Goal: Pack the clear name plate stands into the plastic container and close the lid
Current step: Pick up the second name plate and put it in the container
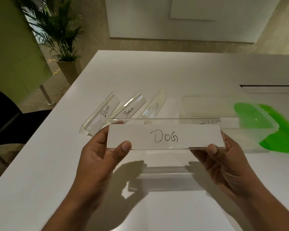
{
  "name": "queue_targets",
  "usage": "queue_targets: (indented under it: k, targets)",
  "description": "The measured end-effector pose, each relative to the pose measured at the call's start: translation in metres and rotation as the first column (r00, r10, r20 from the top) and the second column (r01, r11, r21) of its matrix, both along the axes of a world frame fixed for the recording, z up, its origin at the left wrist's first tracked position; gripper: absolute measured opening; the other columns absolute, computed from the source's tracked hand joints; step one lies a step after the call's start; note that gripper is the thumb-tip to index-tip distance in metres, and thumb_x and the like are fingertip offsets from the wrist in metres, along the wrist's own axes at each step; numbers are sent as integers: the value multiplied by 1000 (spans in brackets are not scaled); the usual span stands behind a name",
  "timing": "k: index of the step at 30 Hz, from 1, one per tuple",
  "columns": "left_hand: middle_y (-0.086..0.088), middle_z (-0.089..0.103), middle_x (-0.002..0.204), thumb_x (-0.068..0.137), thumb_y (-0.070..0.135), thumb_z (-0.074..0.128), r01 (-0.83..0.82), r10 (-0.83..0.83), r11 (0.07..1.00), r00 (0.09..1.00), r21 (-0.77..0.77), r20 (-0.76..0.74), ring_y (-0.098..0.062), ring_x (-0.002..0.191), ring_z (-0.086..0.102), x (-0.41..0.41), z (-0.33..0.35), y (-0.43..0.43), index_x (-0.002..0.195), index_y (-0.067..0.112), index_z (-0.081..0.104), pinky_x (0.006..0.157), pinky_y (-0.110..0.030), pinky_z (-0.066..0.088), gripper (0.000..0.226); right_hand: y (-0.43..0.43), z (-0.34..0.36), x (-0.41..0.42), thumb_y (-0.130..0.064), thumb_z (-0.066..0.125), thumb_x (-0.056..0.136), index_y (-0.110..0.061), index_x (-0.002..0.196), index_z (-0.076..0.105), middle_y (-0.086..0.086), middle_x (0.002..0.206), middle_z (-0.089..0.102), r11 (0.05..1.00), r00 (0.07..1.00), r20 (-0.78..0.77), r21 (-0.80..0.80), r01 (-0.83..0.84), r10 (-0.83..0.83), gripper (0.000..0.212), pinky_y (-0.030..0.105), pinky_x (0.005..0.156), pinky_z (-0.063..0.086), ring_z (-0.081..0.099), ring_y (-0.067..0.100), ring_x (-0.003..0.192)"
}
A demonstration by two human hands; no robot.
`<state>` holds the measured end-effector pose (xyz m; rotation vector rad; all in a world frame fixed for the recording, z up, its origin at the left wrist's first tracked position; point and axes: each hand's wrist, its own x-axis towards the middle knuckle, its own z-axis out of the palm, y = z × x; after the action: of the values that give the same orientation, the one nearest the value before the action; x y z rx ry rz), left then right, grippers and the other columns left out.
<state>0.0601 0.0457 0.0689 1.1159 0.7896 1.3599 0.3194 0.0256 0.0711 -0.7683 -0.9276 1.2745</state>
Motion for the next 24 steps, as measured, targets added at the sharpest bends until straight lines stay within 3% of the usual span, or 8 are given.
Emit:
queue_targets:
  k: [13, 21, 24]
  targets:
    - [-2, 77, 110, 61, 51, 88, -22, 22, 999, 1000, 45, -16, -23, 102, 73, 1, 8, -3, 114, 34, 71, 80, -23, 57, 58, 6, 1, -1, -35, 93, 54, -14, 105, 72, 11, 99, 75, 998, 999, 8, 49, -38, 38, 60, 28, 81, 56, 71, 22, 94]
    - [-4, 75, 116, 67, 49, 85, -17, 17, 998, 1000, 58, -15, -25, 106, 71, 1, 8, -1, 120, 29, 69, 85, -24, 55, 59, 6, 0, 2, -34, 93, 56, -14, 106, 71, 10, 99, 75, 998, 999, 11, 51, -40, 39, 58, 28, 81, 56, 72, 22, 93]
    - [-4, 75, 116, 68, 46, 85, -16, 17, 997, 1000, 72, -13, -24, 105, 72, 1, 7, 1, 121, 28, 68, 86, -25, 55, 58, 5, -1, 5, -42, 93, 53, -18, 110, 69, 11, 105, 73, 999, 994, 104, 38, -32, 28, 67, 34, 84, 55, 71, 26, 95]
